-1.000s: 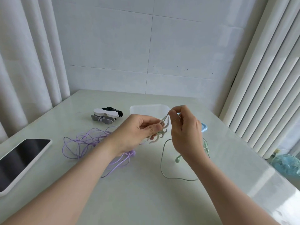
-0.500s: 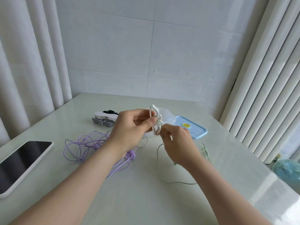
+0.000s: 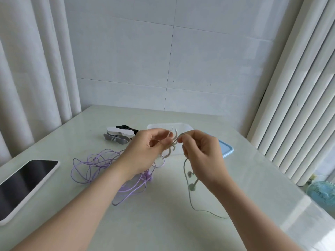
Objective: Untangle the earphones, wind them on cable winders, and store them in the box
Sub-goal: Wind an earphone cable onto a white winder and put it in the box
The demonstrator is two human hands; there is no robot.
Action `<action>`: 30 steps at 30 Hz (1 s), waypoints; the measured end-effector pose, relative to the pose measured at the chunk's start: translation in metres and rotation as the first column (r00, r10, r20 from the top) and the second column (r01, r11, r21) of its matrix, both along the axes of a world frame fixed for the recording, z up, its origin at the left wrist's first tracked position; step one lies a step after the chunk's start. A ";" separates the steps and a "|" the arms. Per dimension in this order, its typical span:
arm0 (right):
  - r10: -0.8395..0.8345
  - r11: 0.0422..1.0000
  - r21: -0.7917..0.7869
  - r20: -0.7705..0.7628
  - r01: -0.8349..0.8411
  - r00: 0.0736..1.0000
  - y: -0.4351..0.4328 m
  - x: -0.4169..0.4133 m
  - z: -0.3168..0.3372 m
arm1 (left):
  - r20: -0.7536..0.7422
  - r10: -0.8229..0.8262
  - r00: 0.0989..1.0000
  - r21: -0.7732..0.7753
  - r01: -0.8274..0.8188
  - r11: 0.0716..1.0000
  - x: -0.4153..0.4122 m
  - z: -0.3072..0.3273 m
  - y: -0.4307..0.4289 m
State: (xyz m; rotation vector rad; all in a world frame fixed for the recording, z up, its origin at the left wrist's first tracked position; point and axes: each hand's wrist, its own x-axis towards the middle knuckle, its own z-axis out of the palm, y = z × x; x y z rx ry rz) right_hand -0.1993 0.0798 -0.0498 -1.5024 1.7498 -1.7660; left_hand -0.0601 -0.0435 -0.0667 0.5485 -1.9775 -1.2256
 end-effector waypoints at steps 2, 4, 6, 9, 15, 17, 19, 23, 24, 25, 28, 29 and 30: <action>-0.027 1.000 0.012 0.056 0.026 0.998 0.000 -0.001 0.003 | 0.000 -0.107 0.994 0.016 0.107 0.994 0.000 0.005 0.006; -0.067 0.997 0.040 0.068 0.064 0.995 0.000 -0.002 0.004 | 0.015 -0.146 0.989 0.013 0.146 0.989 -0.002 0.007 0.010; -0.095 0.994 0.065 0.054 0.091 0.994 0.000 -0.004 0.004 | 0.060 -0.119 0.991 -0.030 0.121 0.992 -0.002 0.006 0.011; -0.121 0.988 0.099 -0.016 0.122 0.992 -0.002 -0.007 0.000 | 0.149 -0.059 0.987 -0.145 0.081 0.986 -0.001 0.004 0.008; -0.289 0.951 0.049 -0.224 0.307 0.931 -0.009 -0.016 -0.007 | 0.219 0.074 0.973 -0.306 -0.004 0.952 -0.001 0.002 0.007; -0.332 0.936 0.036 -0.235 0.350 0.914 -0.008 -0.020 -0.008 | 0.200 0.052 0.978 -0.251 0.000 0.968 0.000 0.001 0.007; -0.365 0.925 0.007 -0.261 0.380 0.894 -0.008 -0.023 -0.008 | 0.104 -0.054 0.993 -0.092 0.063 0.994 -0.001 0.002 0.007; -0.375 0.918 0.003 -0.329 0.397 0.867 -0.014 -0.026 -0.015 | -0.267 -0.209 0.941 0.275 0.282 0.919 -0.003 0.007 0.012; -0.350 0.923 0.026 -0.353 0.383 0.868 -0.015 -0.024 -0.017 | -0.329 -0.206 0.922 0.317 0.313 0.895 -0.003 0.008 0.013; -0.323 0.927 0.058 -0.385 0.372 0.865 -0.016 -0.023 -0.019 | -0.367 -0.187 0.911 0.342 0.319 0.884 -0.004 0.008 0.013; -0.251 0.925 0.127 -0.504 0.358 0.827 -0.018 -0.019 -0.023 | -0.365 -0.059 0.929 0.363 0.201 0.910 -0.006 0.009 0.011; -0.214 0.936 0.133 -0.523 0.327 0.825 -0.018 -0.018 -0.024 | -0.358 -0.024 0.933 0.376 0.167 0.912 -0.005 0.009 0.010; -0.163 0.949 0.146 -0.533 0.280 0.830 -0.017 -0.017 -0.025 | -0.357 0.007 0.934 0.395 0.144 0.907 -0.005 0.009 0.009</action>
